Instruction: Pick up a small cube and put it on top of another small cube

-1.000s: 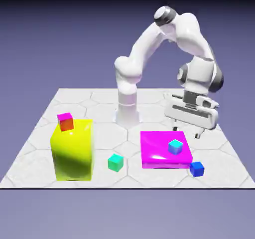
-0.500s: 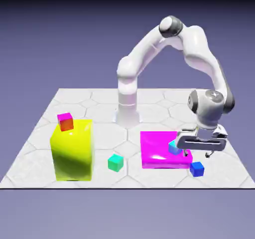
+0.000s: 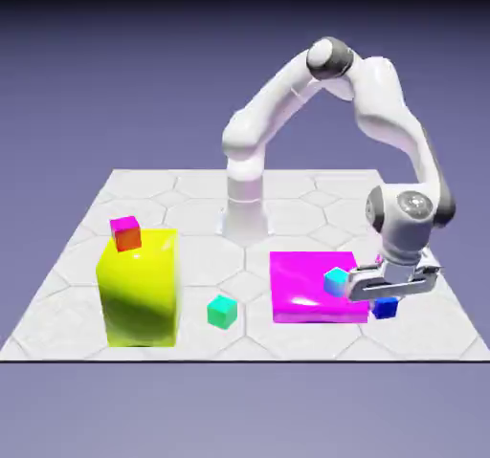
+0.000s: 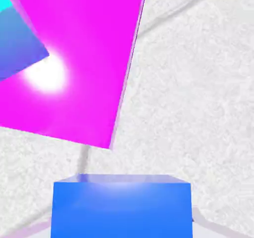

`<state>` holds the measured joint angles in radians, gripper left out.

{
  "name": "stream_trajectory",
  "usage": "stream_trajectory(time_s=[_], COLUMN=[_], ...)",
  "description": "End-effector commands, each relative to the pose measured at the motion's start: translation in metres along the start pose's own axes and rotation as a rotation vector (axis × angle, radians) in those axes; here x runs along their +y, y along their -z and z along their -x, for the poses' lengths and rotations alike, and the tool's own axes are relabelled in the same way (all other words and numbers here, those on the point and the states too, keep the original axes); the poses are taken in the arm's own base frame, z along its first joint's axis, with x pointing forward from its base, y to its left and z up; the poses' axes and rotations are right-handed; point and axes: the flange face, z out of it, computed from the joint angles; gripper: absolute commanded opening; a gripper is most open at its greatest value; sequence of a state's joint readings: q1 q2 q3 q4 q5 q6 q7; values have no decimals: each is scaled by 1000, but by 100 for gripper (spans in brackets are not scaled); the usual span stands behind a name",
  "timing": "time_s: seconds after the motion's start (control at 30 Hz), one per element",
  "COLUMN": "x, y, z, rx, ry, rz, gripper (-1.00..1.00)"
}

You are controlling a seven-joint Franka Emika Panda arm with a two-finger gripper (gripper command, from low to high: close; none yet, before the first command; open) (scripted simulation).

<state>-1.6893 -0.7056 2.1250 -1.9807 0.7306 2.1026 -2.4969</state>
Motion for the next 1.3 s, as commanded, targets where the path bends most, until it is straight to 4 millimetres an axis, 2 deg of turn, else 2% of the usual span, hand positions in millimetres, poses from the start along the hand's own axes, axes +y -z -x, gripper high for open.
stream_trajectory(time_s=[0.0,0.17,0.33,0.5,0.63,0.73,0.87,1.0,1.13,1.2,1.27], x=[-6,-49,-108,-182,-248,-301,-373,-446,-519,-524,-522], y=[17,95,159,205,227,235,234,220,194,192,158], z=[10,57,103,145,176,197,220,238,249,250,250], rx=[-11,-63,-94,-100,-87,-66,-23,35,110,116,116], ry=[-9,-63,-134,-218,-293,-351,-432,-512,-591,-596,-598], rz=[11,49,77,94,100,99,90,73,46,43,43], gripper=[-100,-100,-100,-100,-100,-100,-100,-100,-100,-100,-100])
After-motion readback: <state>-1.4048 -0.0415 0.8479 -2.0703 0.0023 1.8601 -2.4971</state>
